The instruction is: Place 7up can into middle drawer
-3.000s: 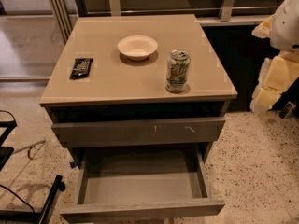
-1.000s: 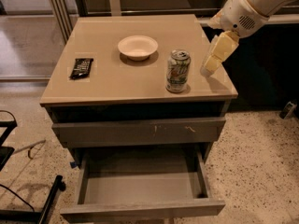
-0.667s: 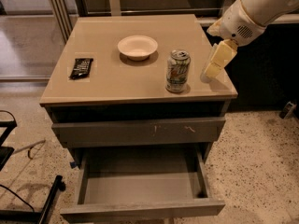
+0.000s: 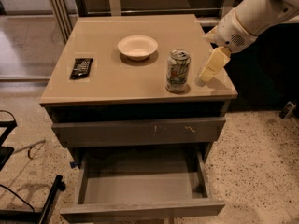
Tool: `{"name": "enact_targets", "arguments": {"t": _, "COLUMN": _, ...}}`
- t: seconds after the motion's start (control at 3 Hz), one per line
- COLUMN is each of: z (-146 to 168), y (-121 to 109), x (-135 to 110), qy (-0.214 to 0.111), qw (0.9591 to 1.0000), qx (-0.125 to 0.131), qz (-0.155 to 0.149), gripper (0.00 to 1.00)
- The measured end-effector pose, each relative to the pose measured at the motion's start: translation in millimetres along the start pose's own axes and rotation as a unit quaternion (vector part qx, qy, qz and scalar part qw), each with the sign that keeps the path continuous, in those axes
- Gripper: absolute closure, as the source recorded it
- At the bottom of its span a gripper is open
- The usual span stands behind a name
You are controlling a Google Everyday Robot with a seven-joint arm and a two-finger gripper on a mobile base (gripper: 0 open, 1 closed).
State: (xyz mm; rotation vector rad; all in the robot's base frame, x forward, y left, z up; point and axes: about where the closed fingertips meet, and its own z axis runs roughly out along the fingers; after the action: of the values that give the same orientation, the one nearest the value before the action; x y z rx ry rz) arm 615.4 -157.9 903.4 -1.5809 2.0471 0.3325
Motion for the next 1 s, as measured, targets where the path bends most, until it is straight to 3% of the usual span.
{"name": "enact_targets", "arguments": {"t": 1.0, "z": 42, "y": -4, "x": -17, "qy": -0.04, "qw": 0.9989, "qx": -0.024, "qz": 0.005, "gripper": 0.0}}
